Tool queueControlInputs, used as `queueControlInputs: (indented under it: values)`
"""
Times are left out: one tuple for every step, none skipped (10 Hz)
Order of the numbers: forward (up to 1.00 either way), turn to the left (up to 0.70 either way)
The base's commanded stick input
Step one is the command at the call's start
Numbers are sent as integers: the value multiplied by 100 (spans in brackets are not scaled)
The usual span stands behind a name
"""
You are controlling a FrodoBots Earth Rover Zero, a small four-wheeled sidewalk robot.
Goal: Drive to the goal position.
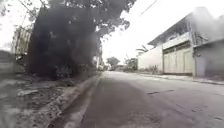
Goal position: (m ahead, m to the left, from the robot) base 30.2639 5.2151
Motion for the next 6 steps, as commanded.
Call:
queueControlInputs:
  values:
    - [70, 0]
    - [70, 0]
    - [70, 0]
    - [70, 0]
    - [70, 0]
    - [70, 0]
